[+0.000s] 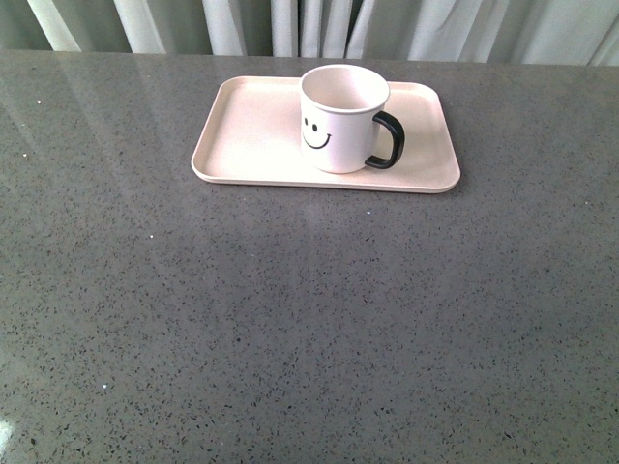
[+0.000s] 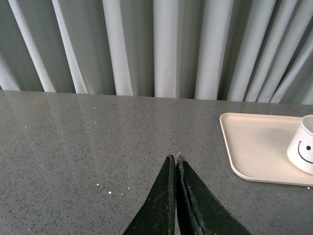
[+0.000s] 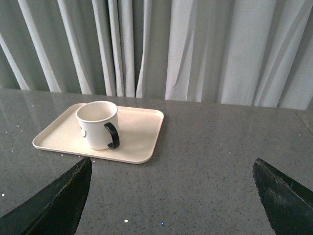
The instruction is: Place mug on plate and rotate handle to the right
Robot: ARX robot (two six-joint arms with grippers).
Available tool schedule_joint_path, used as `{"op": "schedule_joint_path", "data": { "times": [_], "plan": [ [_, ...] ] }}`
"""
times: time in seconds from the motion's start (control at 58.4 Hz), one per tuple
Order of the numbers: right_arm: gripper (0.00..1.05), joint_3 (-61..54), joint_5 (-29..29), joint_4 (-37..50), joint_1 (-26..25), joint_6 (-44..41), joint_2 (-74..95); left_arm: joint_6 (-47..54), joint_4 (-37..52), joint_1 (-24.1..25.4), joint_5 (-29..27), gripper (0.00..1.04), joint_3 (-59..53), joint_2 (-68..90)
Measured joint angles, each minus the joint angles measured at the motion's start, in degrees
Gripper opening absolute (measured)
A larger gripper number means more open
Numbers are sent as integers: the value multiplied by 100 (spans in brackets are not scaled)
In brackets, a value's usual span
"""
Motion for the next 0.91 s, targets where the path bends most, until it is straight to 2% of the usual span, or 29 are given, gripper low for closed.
{"op": "schedule_joint_path", "data": {
  "times": [0.651,0.908],
  "plan": [
    [96,2,0,0,0,0,0,0,-2579,0,0,1,-201,-2940],
    [96,2,0,0,0,0,0,0,-3169,0,0,1,-201,-3554]
  ]
}}
